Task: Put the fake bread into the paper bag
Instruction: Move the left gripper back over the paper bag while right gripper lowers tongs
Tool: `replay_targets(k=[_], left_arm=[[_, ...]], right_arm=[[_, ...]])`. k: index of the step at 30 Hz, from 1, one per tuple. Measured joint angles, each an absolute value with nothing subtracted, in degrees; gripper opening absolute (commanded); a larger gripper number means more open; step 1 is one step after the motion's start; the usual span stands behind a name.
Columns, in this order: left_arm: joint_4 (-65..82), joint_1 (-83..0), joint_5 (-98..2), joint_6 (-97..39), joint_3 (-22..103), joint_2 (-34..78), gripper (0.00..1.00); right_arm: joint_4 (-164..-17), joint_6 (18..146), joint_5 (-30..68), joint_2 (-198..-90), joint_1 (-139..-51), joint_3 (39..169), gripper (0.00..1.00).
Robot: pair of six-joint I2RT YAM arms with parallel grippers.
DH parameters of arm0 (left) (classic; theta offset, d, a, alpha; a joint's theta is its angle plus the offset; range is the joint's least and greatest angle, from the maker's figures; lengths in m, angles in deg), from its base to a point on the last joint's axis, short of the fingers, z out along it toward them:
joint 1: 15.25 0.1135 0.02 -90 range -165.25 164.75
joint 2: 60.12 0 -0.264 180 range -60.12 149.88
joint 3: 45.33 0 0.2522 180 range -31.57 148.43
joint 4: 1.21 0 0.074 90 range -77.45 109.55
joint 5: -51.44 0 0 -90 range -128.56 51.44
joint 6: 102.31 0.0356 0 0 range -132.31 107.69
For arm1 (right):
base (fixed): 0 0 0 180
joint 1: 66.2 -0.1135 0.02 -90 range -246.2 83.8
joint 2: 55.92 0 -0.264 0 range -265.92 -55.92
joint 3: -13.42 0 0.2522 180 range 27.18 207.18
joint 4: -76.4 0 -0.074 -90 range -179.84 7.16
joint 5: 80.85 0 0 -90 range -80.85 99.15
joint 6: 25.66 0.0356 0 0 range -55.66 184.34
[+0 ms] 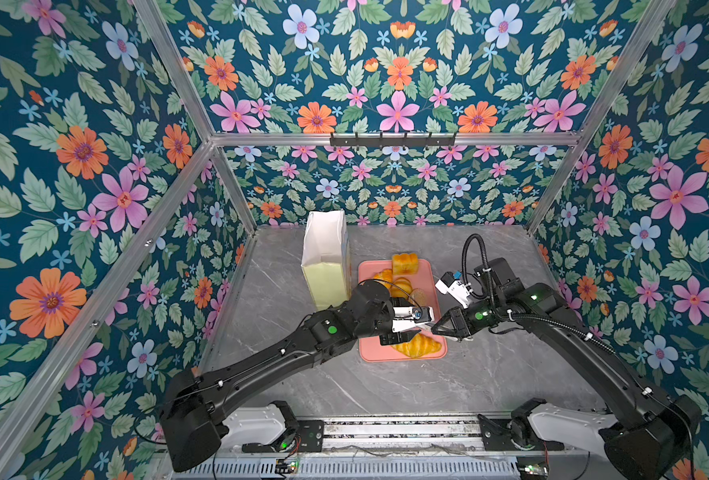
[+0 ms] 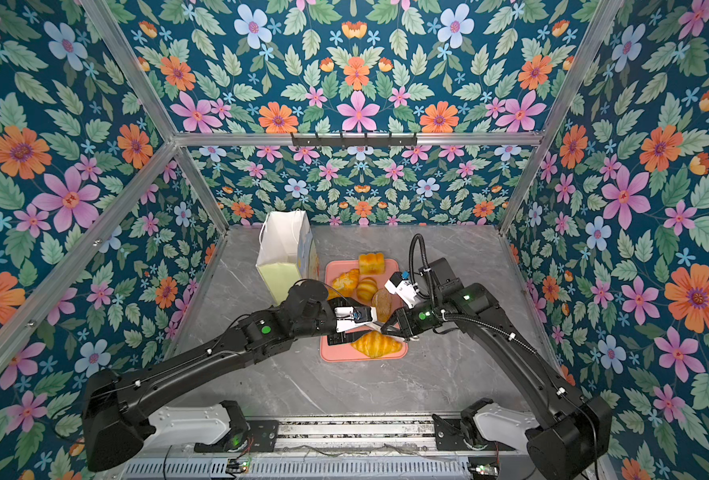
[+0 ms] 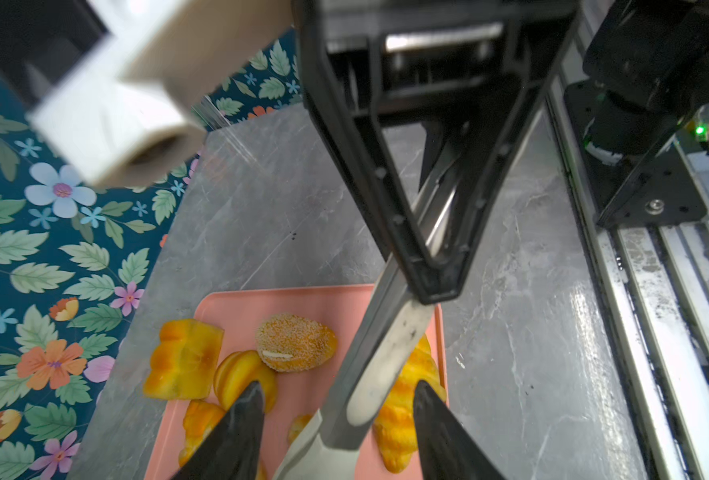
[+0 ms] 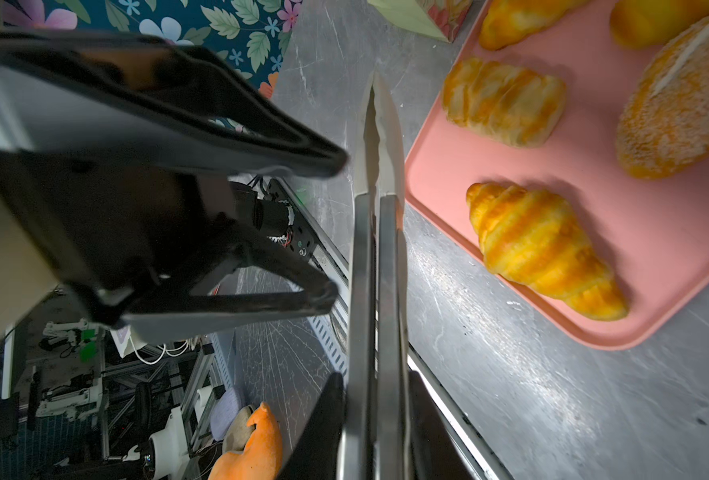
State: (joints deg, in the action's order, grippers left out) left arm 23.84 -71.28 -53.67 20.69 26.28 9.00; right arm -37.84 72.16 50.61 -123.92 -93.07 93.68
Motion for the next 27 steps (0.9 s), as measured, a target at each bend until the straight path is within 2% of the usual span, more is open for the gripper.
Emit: replay_targets(k=[5,8,13,17,21,24,27], left_arm=[[23.9,-69.2,-51.5,13.8,29.7,4.3,0.67],[25.0,-66.6,-48.2,7.3,34.4,3.5,0.72],[30.0,-63.5,-37.5,-3.6,43.5,3.9,0.74],[35.1,-61.6,-29.4,-9.5,50.6,4.1,0.81],[40.1,-53.3,-24.4,-14.4,54.7,4.0,0.80],[43.6,-45.6,-24.3,-17.9,55.5,4.5,0.77],[46.7,-42.1,-25.1,-20.5,54.9,4.9,0.76]], right_arm=[[-33.0,72.4,43.7,-125.8,-93.1,98.4,0.10],[-29.7,73.3,37.8,-127.0,-93.2,101.9,0.08],[-24.2,76.0,26.3,-129.1,-95.5,107.5,0.09],[-21.0,78.1,19.0,-131.0,-98.3,110.7,0.10],[-19.4,81.4,14.2,-133.1,-99.3,112.5,0.13],[-19.3,83.9,11.8,-134.4,-100.3,112.7,0.15],[-19.3,86.1,10.5,-135.7,-101.5,112.8,0.17]])
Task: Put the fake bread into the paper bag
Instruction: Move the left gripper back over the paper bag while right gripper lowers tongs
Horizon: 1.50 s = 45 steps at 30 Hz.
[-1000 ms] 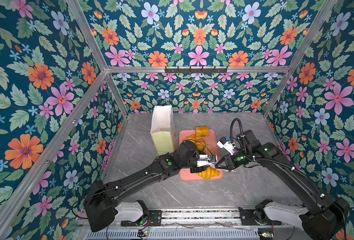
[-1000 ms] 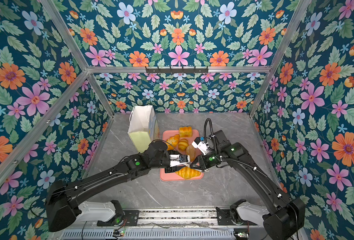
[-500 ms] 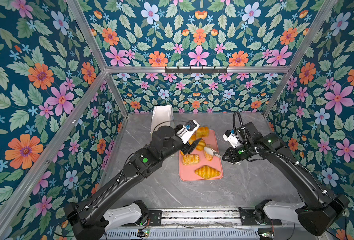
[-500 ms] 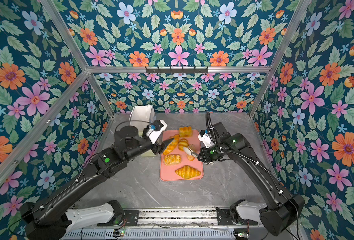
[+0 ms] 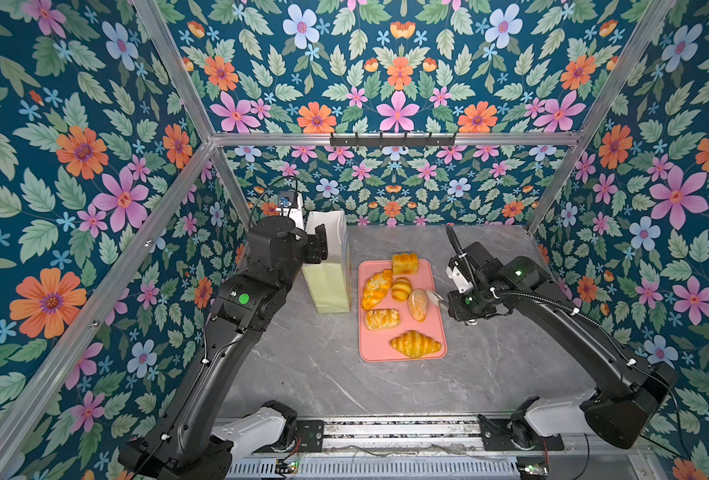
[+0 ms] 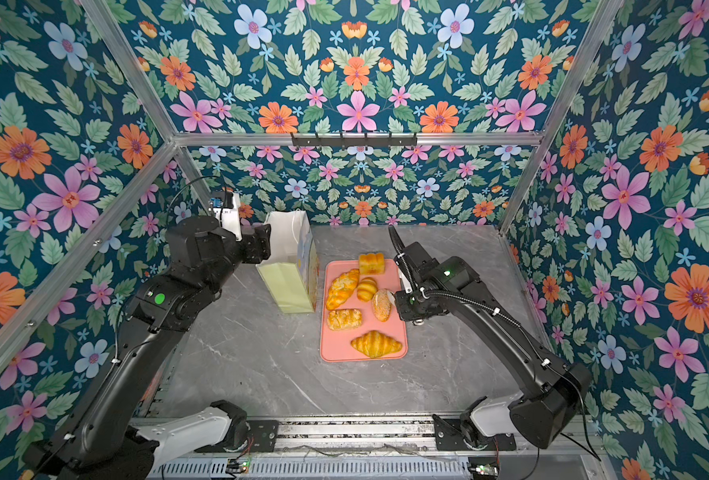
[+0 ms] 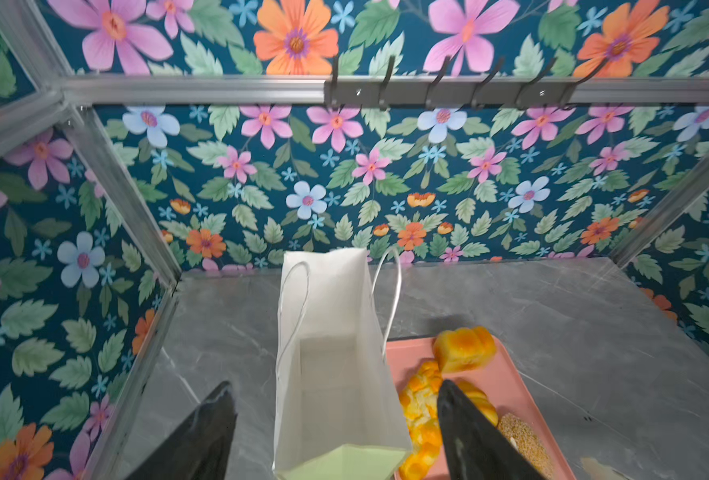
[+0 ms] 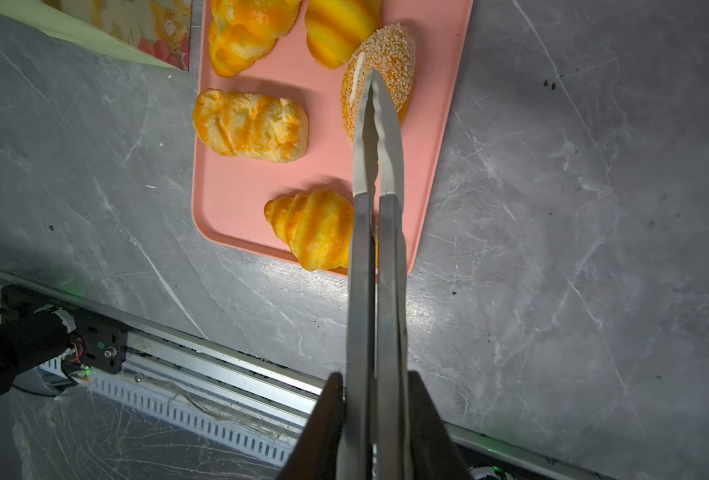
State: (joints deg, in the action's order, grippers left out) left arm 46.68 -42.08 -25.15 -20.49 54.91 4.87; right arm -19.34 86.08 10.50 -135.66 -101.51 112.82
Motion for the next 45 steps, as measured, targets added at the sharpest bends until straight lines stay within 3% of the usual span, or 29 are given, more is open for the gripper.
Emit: replay_targets(k=[15,30,38,45], left_arm=[[47.4,-39.7,-27.5,-24.4,46.4,0.7,0.77],[45.5,-39.7,-27.6,-24.4,43.5,-1.6,0.78],[44.9,-39.7,-27.9,-24.3,42.1,-2.6,0.78],[44.3,-39.7,-28.0,-24.3,41.4,-3.2,0.78]], right_arm=[[-20.4,91.4,7.0,-142.8,-105.9,113.7,0.30],[-21.7,93.3,4.6,-144.1,-107.0,113.8,0.34],[-23.5,94.1,4.0,-145.8,-108.6,113.8,0.42],[-23.7,94.3,2.6,-147.0,-109.1,113.7,0.43]])
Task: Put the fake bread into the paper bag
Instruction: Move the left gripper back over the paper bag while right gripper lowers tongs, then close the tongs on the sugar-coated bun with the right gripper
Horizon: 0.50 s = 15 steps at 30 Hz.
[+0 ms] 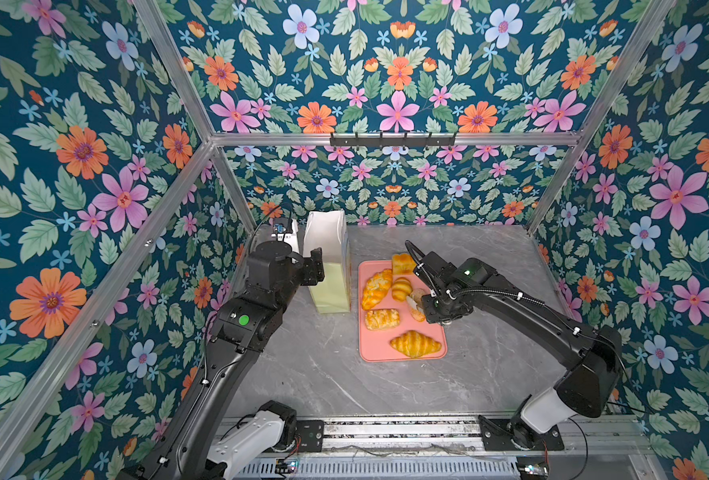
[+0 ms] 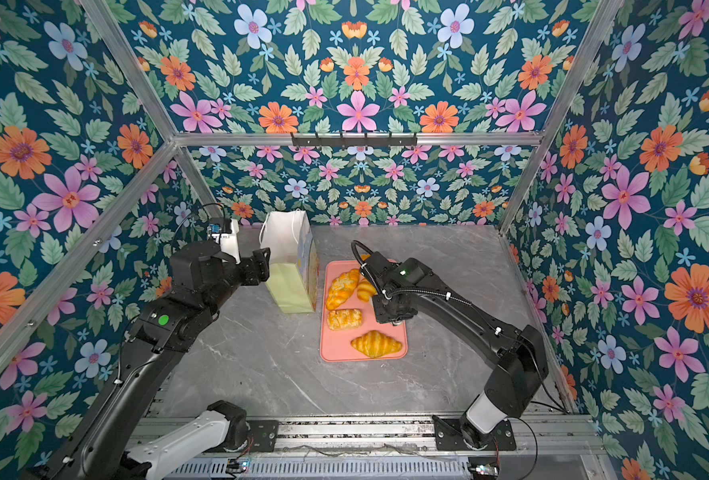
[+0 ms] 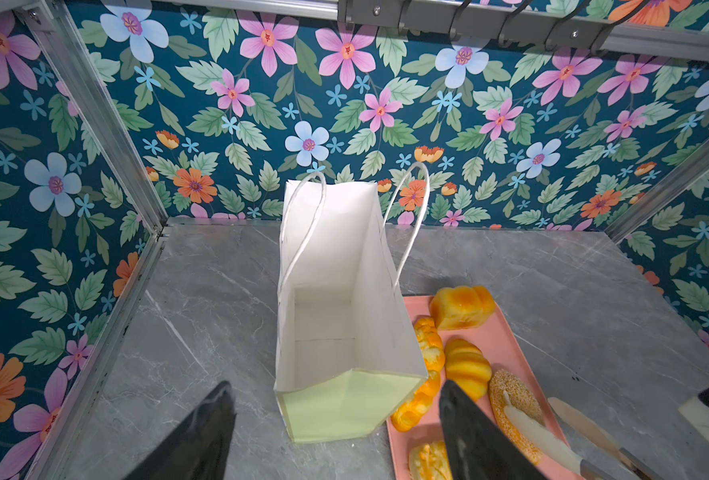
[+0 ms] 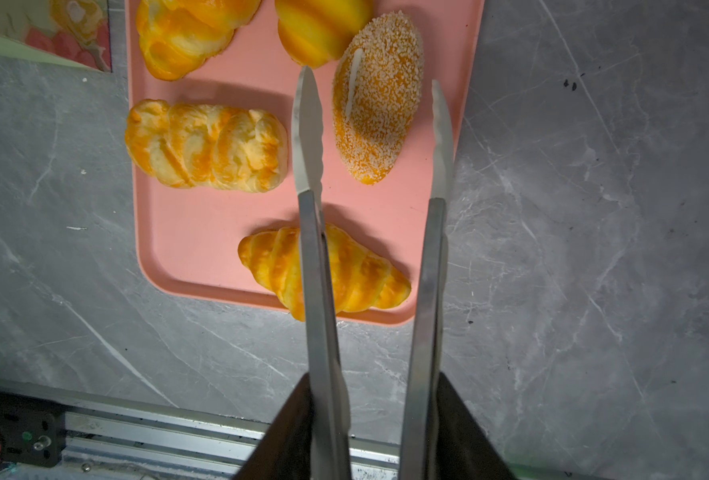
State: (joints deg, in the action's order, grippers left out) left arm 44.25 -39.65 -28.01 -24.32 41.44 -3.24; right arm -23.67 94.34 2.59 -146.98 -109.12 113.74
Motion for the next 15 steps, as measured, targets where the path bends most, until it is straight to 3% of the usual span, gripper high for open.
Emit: replay_targets(k=[15], left_arm=[[43.9,-39.7,-28.9,-24.3,40.7,-3.5,0.78]], right_arm=[[-25.7,96.0,2.8,-148.4,-109.5,111.4,0.43]])
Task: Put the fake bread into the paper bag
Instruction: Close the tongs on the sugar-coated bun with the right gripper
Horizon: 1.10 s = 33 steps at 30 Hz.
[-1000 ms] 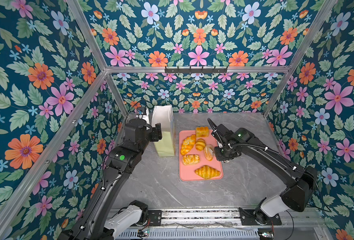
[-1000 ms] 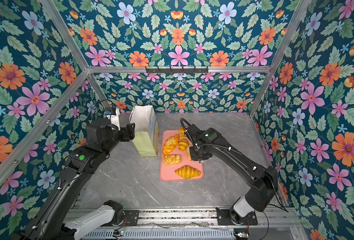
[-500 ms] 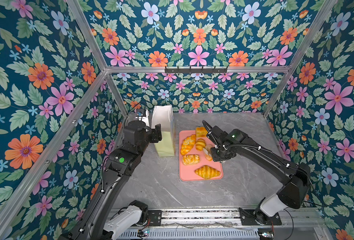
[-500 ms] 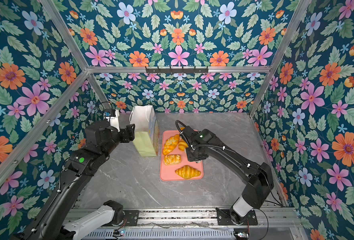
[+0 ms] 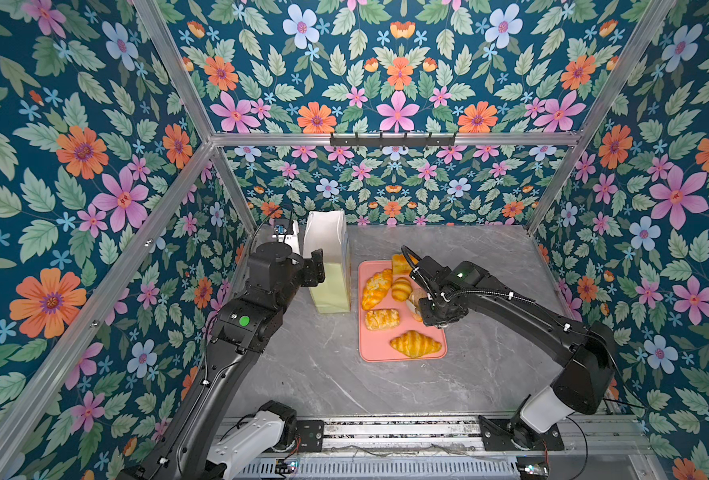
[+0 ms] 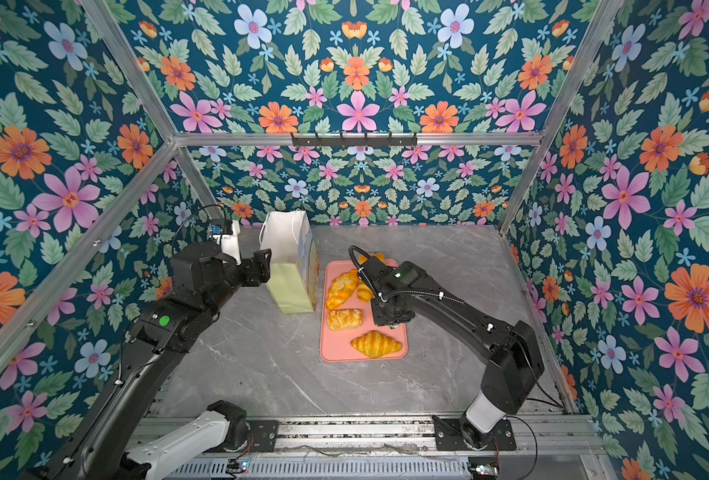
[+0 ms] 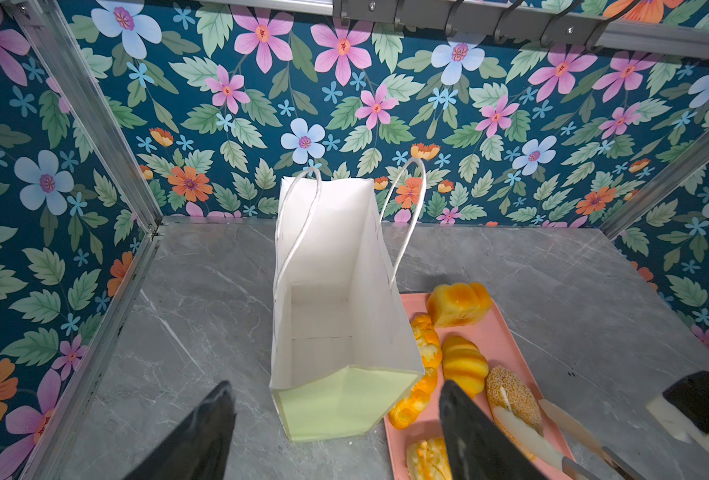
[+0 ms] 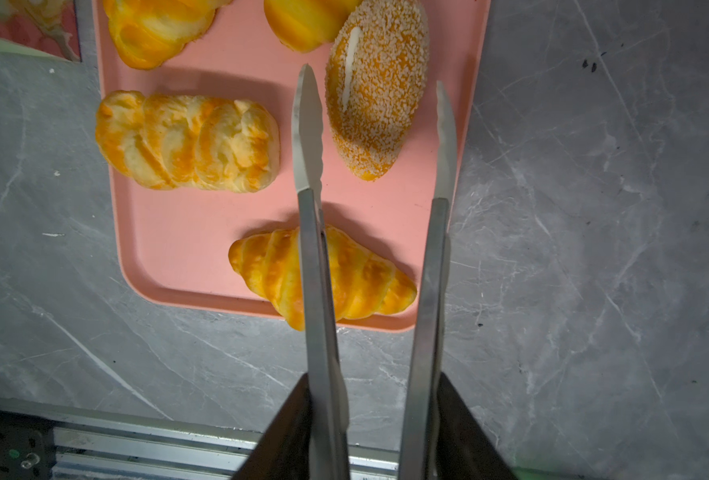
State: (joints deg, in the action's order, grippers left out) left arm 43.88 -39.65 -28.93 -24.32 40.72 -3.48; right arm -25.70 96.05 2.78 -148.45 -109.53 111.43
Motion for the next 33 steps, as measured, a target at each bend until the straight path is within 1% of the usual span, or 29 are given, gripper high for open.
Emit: replay_targets(k=[6,10,15,22,27,30,33], left_arm=[[43.8,-39.6,-29.1,-24.3,40.4,-3.5,0.78],[43.8,-39.6,-28.5,-24.6,40.3,-3.2,0.74],[43.9,-39.6,-27.3,-25.8,41.6,-1.0,0.74],[44.1,-39.6,-26.7,-26.3,41.8,-1.7,0.75],[44.1,-39.6,-26.7,-26.5,41.8,-2.3,0.75],[44.0,-39.6,-26.8,-26.5,41.6,-2.4,0.75],[44.0,-39.6,-27.7,-26.5,41.4,-2.2,0.75]], right_arm=[[-26.4,96.5,2.8,-149.6,-109.5,111.0,0.44],[-26.9,96.7,2.8,-150.3,-109.5,111.0,0.43],[-27.4,96.9,3.0,-152.1,-109.5,111.1,0.42],[-27.4,96.9,3.1,-154.0,-109.6,111.6,0.41],[-26.8,96.9,3.0,-154.5,-109.6,112.0,0.37],[-26.8,96.9,2.7,-154.5,-109.5,112.4,0.31],[-26.8,96.6,2.6,-154.5,-109.5,112.7,0.29]])
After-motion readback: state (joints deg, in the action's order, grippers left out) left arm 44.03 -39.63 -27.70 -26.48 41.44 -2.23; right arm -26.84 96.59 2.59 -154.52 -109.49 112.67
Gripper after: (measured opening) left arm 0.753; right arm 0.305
